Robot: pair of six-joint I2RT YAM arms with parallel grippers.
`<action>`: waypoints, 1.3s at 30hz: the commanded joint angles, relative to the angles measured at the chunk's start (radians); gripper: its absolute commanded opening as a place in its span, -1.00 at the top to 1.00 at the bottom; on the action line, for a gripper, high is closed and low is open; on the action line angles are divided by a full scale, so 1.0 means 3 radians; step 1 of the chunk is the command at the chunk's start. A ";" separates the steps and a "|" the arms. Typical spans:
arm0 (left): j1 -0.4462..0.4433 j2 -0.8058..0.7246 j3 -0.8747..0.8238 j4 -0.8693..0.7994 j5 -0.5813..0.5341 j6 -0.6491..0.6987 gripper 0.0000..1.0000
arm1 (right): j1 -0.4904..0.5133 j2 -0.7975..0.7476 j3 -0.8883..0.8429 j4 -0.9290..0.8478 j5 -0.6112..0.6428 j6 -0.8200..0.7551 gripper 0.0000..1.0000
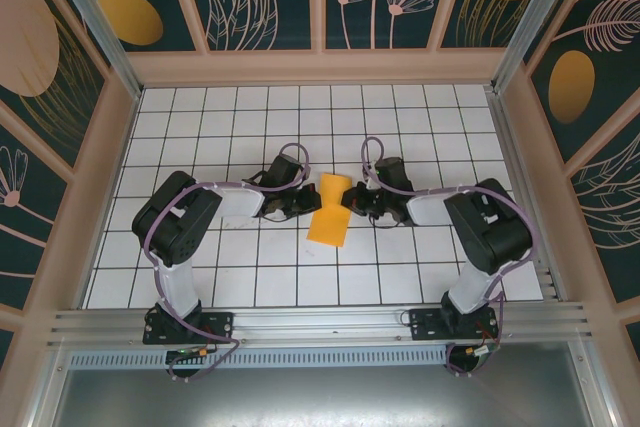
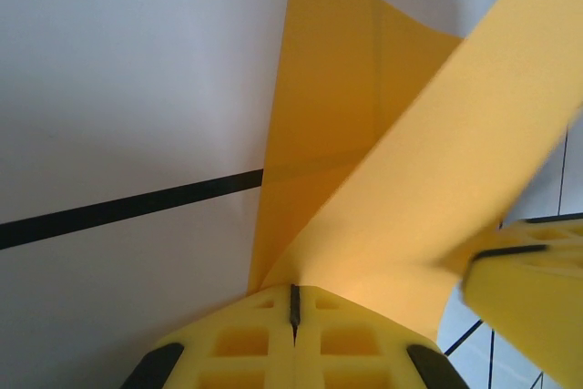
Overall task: Fold a paper plane with a square sheet of paper (pick it up from the middle)
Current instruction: Fold the square sheet of paper in half at the center of the table.
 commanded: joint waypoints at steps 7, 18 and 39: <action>-0.0025 0.0165 -0.0125 -0.0269 -0.0079 0.0089 1.00 | -0.0030 0.0259 -0.0297 0.0213 0.0117 0.0049 1.00; -0.0024 0.0180 -0.0111 -0.0282 -0.0083 0.0103 1.00 | -0.0140 -0.0103 0.0058 0.0007 -0.0018 -0.0090 1.00; -0.0023 0.0154 -0.0136 -0.0313 -0.0095 0.0122 1.00 | -0.0236 0.0067 0.0385 -0.0305 0.0037 -0.0192 1.00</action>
